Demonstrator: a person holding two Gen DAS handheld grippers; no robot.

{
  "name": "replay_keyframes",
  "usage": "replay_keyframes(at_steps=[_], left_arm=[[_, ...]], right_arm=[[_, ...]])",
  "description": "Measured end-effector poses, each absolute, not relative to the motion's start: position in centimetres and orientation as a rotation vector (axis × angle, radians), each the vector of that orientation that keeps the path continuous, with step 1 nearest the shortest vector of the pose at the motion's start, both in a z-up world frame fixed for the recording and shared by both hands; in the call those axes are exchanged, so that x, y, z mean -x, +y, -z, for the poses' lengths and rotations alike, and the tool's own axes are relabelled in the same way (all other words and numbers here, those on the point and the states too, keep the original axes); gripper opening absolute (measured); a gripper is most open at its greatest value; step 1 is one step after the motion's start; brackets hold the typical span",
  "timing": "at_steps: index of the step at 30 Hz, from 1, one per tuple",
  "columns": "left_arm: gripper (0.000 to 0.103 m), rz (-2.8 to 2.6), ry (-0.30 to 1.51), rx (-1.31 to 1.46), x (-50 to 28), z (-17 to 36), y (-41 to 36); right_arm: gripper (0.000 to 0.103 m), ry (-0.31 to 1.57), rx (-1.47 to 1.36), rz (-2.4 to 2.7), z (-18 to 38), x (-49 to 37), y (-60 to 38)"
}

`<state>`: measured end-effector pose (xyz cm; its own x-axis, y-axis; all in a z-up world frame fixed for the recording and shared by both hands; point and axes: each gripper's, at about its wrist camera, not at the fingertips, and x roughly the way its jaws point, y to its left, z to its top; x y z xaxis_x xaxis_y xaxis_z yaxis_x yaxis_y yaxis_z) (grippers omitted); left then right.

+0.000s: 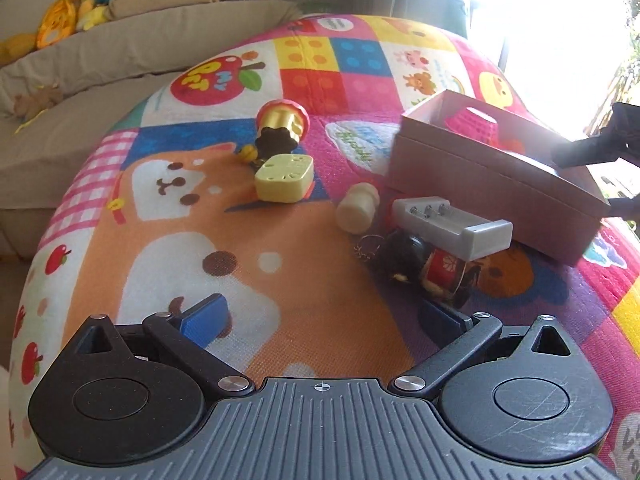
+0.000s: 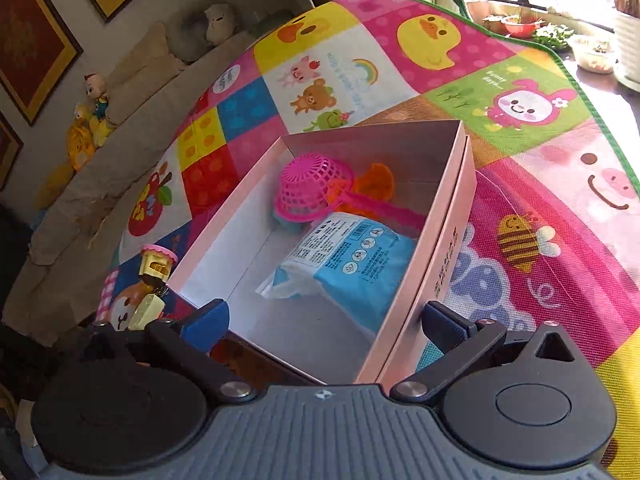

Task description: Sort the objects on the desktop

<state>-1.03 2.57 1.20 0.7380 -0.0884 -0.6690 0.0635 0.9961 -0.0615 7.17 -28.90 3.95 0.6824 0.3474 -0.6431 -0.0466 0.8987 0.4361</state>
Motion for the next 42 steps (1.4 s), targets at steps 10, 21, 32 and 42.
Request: replay_keyframes(at_steps=[10,21,32,42], left_arm=[[0.103,0.009,0.752,0.022,1.4,-1.6,4.2],[0.103,0.038,0.759,0.031,1.2,-1.3,3.4],[0.103,0.059,0.754,0.024,1.6,-1.2,3.8],[0.103,0.183,0.739,0.001,1.5,-1.7,0.6]], right_arm=[[0.085,0.714,0.014,-0.594,-4.1,-4.5,-16.4],[0.075,0.757,-0.06,-0.587,-3.6,-6.5,-18.6],[0.066,0.751,0.123,-0.671,-2.6,-6.1,-15.0],[0.05,0.694,0.103,-0.603,-4.2,-2.3,-21.5]])
